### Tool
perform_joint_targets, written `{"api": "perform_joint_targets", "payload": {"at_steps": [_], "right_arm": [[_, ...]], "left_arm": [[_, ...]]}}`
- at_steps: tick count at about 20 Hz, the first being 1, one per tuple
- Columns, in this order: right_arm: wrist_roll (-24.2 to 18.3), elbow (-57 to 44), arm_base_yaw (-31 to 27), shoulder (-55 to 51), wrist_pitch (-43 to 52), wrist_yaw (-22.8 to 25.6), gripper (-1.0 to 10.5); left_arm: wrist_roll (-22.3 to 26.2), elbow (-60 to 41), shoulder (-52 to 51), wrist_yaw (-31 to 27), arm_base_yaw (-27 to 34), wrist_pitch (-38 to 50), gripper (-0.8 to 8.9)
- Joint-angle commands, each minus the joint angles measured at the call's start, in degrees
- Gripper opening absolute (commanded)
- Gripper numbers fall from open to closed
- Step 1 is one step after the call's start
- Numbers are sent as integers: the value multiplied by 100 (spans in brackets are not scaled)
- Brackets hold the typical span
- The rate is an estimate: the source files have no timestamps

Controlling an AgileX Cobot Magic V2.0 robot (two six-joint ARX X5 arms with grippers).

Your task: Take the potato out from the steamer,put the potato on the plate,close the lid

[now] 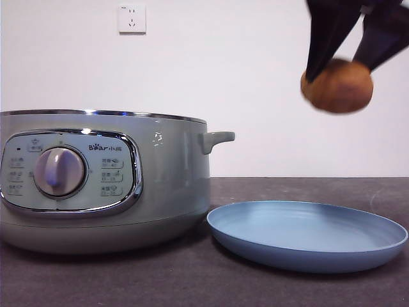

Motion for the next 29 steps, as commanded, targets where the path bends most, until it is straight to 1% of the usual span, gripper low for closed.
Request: {"api": "perform_joint_targets", "payload": {"at_steps": [1, 4, 7, 10, 14, 19, 24, 25, 26, 29], "right_arm": [[68, 44, -111, 258, 236, -173, -12], [39, 39, -221, 728, 267, -680, -12], [28, 37, -236, 1182, 260, -713, -12], [9, 26, -229, 1464, 358, -1005, -12], [7, -286, -227, 1705, 531, -999, -12], [149, -1051, -146, 1714, 1211, -1145, -12], [118, -1091, 2, 1729, 1257, -1075, -12], [116, -1093, 7, 1770, 1257, -984, -12], [109, -1097, 17, 1847, 1272, -793, -12], [72, -1097, 20, 2107, 1320, -796, -12]], "left_arm": [[-90, 48, 42, 81, -15, 339, -8], [-140, 48, 118, 101, -15, 321, -8], [-234, 48, 118, 101, -15, 323, -8], [-236, 48, 118, 98, -15, 326, -9], [-275, 48, 155, 98, -15, 326, -8], [-326, 48, 234, 101, -15, 365, -8], [-363, 48, 343, 111, -15, 367, -8], [-361, 48, 343, 140, -15, 369, -8], [-365, 48, 348, 243, -15, 387, -8], [-380, 48, 348, 374, -15, 411, -8]]}}
